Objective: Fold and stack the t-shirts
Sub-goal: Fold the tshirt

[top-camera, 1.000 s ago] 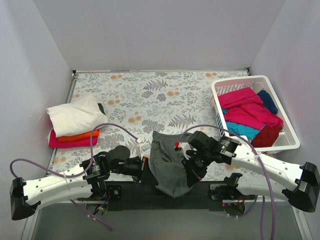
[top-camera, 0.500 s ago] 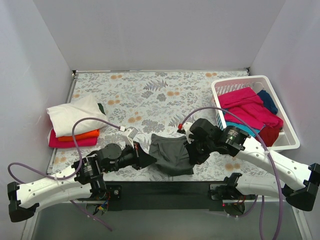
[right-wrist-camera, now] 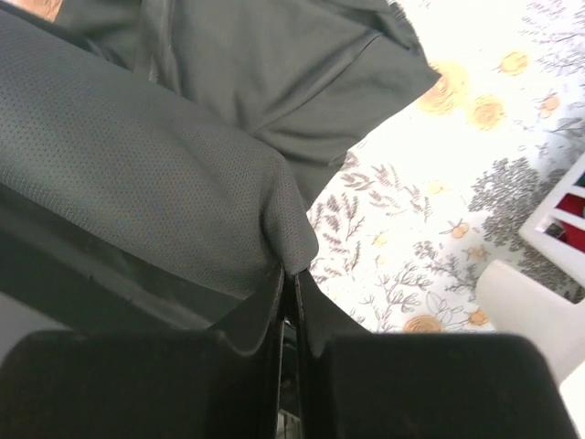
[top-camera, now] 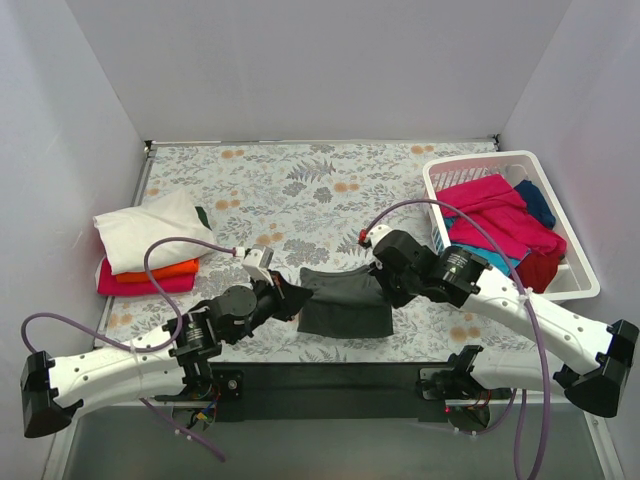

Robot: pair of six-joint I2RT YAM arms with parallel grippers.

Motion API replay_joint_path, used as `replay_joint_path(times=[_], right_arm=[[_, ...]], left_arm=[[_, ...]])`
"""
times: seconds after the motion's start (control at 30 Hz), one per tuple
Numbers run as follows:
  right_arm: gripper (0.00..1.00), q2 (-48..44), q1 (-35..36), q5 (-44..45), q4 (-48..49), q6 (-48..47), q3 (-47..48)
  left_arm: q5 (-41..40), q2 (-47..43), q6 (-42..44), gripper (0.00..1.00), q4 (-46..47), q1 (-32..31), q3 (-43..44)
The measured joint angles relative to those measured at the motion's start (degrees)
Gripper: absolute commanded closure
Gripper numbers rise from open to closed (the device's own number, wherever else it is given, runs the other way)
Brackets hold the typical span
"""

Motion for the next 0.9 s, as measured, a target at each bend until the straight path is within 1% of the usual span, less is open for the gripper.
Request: replay_joint_path(times=[0.17,0.37,0.53,0.63,0.9], right_arm=[[0.99,0.74,-0.55,3.89,2.6,0.02,0.02],[0.99,3.41,-1.53,6.73,5.77,-0.42,0.98],[0.99,7.23,-3.39,7.87,8.74,-1.09,1.68],[0.99,9.03,-5.44,7.85,10.6,-1.73,1.66],[0.99,10.4,-10.23,6.47,15.1,-2.91,1.64]], left_arm=[[-3.21,2.05,1.75,1.0,3.1,0.79,-0.13],[-3.15,4.17,3.21,1.0,6.47,5.05,-0.39],[-0.13,5.6,3.56,1.0,9.81,10.56,-1.95],[2.64,8.09,3.85,1.0,12.09,13.97,-3.28],[8.13,16.39,5.09,1.0,17.9,18.82,-4.07]])
